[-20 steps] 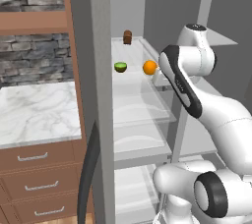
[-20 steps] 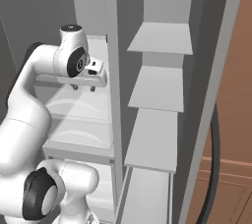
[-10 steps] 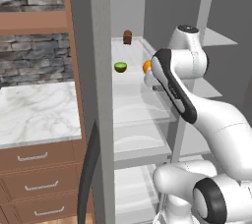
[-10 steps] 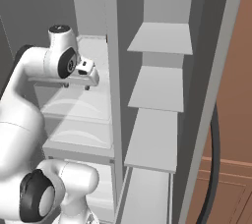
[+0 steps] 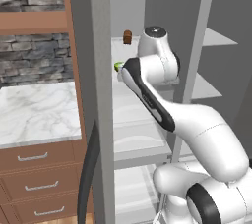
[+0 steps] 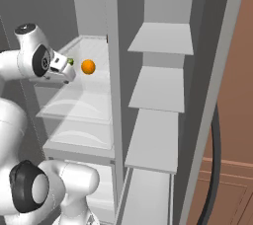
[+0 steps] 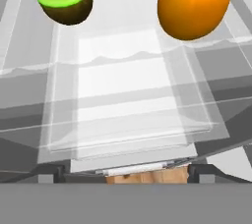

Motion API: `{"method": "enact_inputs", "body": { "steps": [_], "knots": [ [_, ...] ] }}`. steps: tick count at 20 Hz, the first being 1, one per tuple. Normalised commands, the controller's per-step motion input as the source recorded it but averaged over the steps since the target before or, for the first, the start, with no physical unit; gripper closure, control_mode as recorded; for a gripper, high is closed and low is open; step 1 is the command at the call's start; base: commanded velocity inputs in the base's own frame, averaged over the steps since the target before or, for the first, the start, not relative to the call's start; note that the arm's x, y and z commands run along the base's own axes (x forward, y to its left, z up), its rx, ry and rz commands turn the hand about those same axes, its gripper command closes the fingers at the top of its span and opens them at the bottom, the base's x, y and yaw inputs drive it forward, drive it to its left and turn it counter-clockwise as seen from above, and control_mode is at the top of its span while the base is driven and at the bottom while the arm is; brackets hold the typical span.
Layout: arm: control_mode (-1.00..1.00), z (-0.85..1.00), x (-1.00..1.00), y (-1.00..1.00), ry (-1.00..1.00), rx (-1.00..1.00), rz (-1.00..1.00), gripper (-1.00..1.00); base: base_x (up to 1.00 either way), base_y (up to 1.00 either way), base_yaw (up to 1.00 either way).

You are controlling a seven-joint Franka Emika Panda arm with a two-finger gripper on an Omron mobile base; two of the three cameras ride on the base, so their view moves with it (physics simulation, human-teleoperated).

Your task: Take the kiwi and orange from the fridge shelf and place them in the freezer drawer to begin freezing them.

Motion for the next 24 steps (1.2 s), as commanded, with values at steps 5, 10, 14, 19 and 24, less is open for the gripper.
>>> {"method": "enact_inputs", "body": {
  "steps": [5, 10, 14, 19, 24],
  "knots": [
    [-1.0, 0.25, 0.7, 0.14, -0.04, 0.0, -0.07, -1.0, 0.0, 0.0, 0.0],
    [-1.0, 0.07, 0.51, 0.0, 0.07, 0.0, 0.0, -1.0, 0.0, 0.0, 0.0],
    [-1.0, 0.0, 0.04, -0.13, 0.04, 0.0, 0.01, -1.0, 0.0, 0.0, 0.0],
    [-1.0, 0.0, -0.05, -0.55, 0.0, 0.03, 0.01, -1.0, 0.0, 0.0, 0.0],
    [-1.0, 0.0, -0.04, -0.45, 0.0, 0.03, 0.0, -1.0, 0.0, 0.0, 0.0]
  ]
}}
